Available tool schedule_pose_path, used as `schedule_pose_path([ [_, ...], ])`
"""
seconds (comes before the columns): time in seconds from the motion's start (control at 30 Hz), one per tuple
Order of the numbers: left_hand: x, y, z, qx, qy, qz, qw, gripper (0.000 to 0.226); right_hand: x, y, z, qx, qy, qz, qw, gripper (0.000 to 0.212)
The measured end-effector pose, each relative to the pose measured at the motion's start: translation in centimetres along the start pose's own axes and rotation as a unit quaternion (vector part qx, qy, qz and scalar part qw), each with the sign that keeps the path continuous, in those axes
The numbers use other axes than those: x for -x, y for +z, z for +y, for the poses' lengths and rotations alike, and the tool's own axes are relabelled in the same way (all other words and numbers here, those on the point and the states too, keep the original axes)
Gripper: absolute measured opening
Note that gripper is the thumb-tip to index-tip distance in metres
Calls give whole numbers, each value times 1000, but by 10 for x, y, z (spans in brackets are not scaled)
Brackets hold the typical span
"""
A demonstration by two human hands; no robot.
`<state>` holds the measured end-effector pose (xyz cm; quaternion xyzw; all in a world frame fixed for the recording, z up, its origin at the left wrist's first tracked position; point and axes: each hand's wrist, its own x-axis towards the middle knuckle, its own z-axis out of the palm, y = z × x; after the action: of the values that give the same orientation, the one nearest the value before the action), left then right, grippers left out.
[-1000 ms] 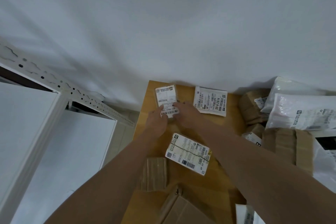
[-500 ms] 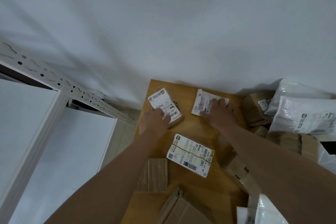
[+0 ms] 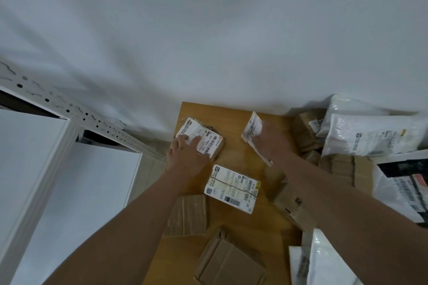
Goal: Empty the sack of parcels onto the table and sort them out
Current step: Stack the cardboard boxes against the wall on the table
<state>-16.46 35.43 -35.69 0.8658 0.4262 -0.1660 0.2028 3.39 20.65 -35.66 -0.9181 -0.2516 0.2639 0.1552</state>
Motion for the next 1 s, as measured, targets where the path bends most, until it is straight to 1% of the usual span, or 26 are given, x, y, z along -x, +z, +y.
schedule_pose_path([
  [0.07, 9, -3, 6, 52, -10, 23, 998, 61, 14, -14, -8, -12, -2, 23, 1000, 27],
  [0.13, 25, -10, 17, 94, 6, 56, 994, 55, 30, -28, -13, -10, -3, 49, 999, 30],
  [0.2, 44, -18, 33, 144, 38, 73, 986, 48, 46, -40, -18, -33, -13, 46, 998, 26],
  [0.23, 52, -21, 44, 199, 51, 61, 977, 47, 55, -46, -21, -78, -16, 32, 996, 20],
  [0.27, 59, -25, 55, 280, 53, 31, 958, 48, 65, -51, -23, -142, -12, 8, 990, 13],
  [0.3, 65, -30, 67, 374, 43, -14, 926, 50, 77, -56, -25, -211, -2, -16, 977, 9],
  [0.37, 77, -41, 87, 539, 9, -105, 836, 54, 98, -65, -25, -318, 23, -44, 947, 7],
  [0.4, 80, -43, 93, 587, 0, -143, 797, 50, 108, -68, -22, -344, 28, -47, 937, 12],
  [0.43, 87, -45, 101, 613, 7, -173, 771, 45, 118, -71, -17, -360, 33, -44, 931, 17],
  [0.47, 94, -46, 107, 616, 25, -192, 764, 39, 129, -75, -10, -371, 40, -33, 927, 18],
  [0.53, 111, -45, 122, 603, 66, -215, 765, 29, 153, -84, 7, -383, 51, 2, 922, 18],
  [0.63, 134, -40, 148, 605, 110, -269, 741, 30, 185, -100, 33, -382, 41, 54, 922, 30],
  [0.7, 154, -36, 172, 602, 126, -284, 736, 23, 205, -113, 55, -408, 33, 75, 909, 33],
  [0.8, 182, -21, 210, 590, 130, -275, 748, 20, 230, -128, 94, -452, 45, 74, 888, 42],
  [0.87, 202, -5, 239, 584, 125, -269, 756, 21, 246, -136, 129, -462, 56, 80, 881, 42],
  [0.97, 236, 27, 286, 580, 121, -279, 756, 26, 269, -144, 192, -501, 73, 100, 856, 43],
  [1.0, 246, 37, 299, 571, 118, -276, 764, 24, 276, -147, 213, -510, 84, 108, 849, 44],
])
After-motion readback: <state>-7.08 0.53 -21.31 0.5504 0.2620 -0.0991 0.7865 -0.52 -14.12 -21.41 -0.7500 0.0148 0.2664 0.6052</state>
